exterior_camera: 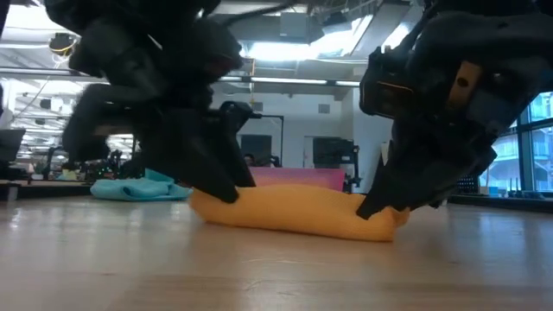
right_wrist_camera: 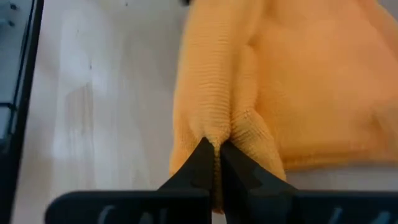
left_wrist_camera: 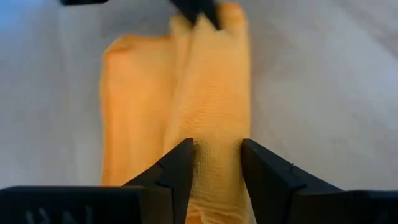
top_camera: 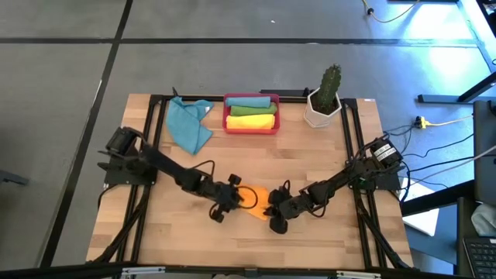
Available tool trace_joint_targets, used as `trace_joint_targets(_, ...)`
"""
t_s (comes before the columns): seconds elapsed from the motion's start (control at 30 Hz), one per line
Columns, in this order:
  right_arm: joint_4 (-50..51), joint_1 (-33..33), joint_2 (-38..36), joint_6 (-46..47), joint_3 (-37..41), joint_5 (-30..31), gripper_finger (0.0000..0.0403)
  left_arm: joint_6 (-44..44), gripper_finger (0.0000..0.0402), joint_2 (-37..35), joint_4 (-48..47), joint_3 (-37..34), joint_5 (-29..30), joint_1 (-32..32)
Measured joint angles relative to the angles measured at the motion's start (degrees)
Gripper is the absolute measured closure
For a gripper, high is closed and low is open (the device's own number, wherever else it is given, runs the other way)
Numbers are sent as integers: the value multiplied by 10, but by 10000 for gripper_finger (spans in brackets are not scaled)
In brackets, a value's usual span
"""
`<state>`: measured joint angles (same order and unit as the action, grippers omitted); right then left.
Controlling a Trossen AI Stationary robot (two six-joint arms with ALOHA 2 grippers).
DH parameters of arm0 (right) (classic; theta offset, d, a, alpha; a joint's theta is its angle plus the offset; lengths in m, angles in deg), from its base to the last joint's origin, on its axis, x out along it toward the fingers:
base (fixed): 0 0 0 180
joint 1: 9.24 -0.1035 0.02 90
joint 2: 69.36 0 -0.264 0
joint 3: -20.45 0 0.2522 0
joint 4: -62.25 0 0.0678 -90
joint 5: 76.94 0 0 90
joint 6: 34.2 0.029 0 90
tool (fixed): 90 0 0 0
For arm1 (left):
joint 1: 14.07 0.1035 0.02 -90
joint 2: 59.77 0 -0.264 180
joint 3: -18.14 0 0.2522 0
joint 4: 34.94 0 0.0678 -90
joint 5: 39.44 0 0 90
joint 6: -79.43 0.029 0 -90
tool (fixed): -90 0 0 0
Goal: Roll microfiber towels into tight, uniform cylinder then place into a basket
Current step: Roll the orange towel
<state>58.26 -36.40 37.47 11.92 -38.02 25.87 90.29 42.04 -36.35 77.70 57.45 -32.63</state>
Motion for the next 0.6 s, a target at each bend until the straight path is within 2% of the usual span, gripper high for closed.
trace_joint_targets(0.07,-2,0,0,-31,0,12,377,-8,275,0,-7,0,-1,10)
trace_joint_targets(0.17,-5,-3,1,-72,0,27,338,-15,275,0,-28,0,-6,18)
trace_joint_targets(0.43,11,-4,-15,-121,-18,27,191,-18,276,-1,-68,1,-3,9)
trace_joint_targets(0.5,26,-5,-30,-131,-29,37,170,-18,276,-1,-71,1,-2,7)
trace_joint_targets(0.6,68,-16,-49,-164,-50,70,160,-18,276,-1,-75,1,-2,5)
